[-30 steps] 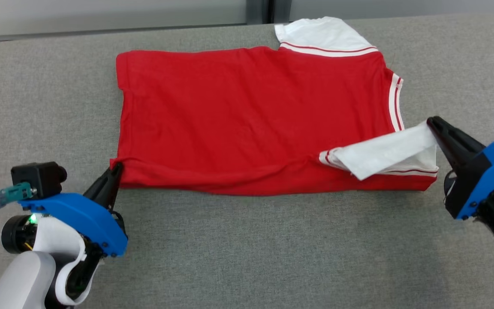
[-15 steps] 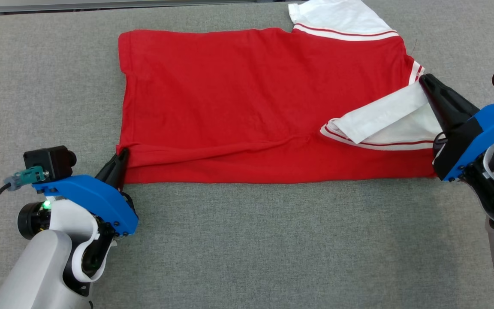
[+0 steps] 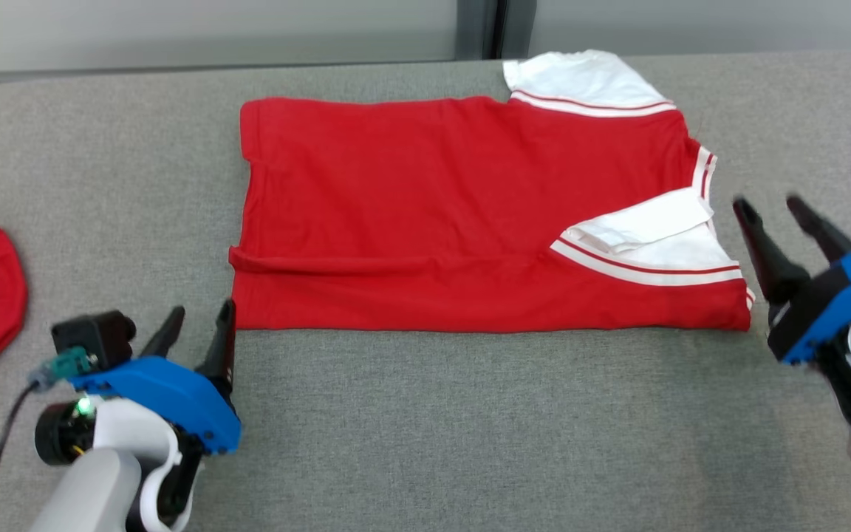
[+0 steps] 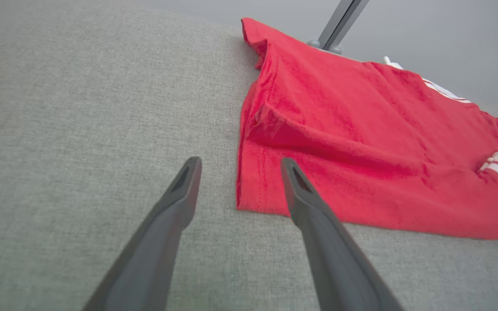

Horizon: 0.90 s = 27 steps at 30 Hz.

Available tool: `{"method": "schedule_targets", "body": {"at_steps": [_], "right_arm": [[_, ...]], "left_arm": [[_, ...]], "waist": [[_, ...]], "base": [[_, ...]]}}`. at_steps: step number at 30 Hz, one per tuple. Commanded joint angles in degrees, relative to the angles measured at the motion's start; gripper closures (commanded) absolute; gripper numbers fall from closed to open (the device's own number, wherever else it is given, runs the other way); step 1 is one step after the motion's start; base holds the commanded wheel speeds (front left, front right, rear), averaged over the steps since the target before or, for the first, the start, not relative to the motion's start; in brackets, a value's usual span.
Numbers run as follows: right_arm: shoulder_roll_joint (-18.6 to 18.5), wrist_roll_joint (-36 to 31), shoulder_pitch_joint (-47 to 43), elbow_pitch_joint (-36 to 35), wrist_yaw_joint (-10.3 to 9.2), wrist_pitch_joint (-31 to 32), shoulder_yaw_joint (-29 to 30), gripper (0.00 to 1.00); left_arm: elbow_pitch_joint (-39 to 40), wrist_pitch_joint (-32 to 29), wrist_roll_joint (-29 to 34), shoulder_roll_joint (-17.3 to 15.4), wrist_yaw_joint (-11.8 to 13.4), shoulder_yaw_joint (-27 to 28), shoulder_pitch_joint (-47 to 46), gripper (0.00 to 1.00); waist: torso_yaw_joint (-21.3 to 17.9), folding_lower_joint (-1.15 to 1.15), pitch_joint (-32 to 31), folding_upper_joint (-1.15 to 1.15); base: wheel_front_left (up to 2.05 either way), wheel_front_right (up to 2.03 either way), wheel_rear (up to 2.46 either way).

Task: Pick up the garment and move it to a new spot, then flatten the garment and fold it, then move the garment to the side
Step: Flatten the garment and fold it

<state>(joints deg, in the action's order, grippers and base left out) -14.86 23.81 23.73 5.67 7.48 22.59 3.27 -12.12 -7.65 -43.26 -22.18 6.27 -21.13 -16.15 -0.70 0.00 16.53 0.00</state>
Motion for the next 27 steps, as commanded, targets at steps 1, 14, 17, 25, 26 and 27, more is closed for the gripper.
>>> {"method": "schedule_targets", "body": {"at_steps": [1, 14, 17, 25, 26, 27], "right_arm": [[1.3, -1.0, -2.5, -0.6, 0.03, 1.5, 1.9, 0.0], [10.8, -9.0, -7.5, 2.0, 0.03, -1.4, 10.3, 0.0], [11.4, -9.4, -5.8, 5.4, 0.03, -2.5, 10.4, 0.0], [11.9, -10.9, -2.1, 14.5, 0.03, -2.8, 10.3, 0.0], [12.0, -10.7, -2.0, 15.4, 0.03, -2.7, 9.9, 0.0], [12.0, -10.6, -2.0, 16.1, 0.03, -2.3, 9.2, 0.69]], "left_arm": [[-0.3, 0.6, 0.7, 0.1, 0.3, -0.5, 1.3, 0.0], [-8.5, 3.8, 6.7, 2.3, 3.0, -4.1, -4.0, 0.0], [-11.1, 3.5, 7.4, 3.3, 3.4, -4.9, -5.6, 0.0], [-17.3, 2.3, 6.6, 5.4, 1.6, -6.7, -7.2, 0.0], [-18.2, 1.1, 6.1, 5.7, 0.8, -7.2, -7.1, 0.59], [-18.9, 0.2, 5.5, 6.1, 0.0, -7.6, -7.0, 1.0]], "waist": [[-0.5, 0.0, -1.0, 0.0], [-1.9, 0.0, 1.2, 0.0], [-1.9, 0.0, 2.4, 0.0], [-1.7, 0.0, 4.3, 0.0], [-1.6, 0.0, 4.4, 0.0], [-1.5, 0.0, 4.4, 0.0]], "base": [[0.0, 0.0, 0.0], [0.0, 0.0, 0.0], [0.0, 0.0, 0.0], [0.0, 0.0, 0.0], [0.0, 0.0, 0.0], [0.0, 0.0, 0.0]]}}
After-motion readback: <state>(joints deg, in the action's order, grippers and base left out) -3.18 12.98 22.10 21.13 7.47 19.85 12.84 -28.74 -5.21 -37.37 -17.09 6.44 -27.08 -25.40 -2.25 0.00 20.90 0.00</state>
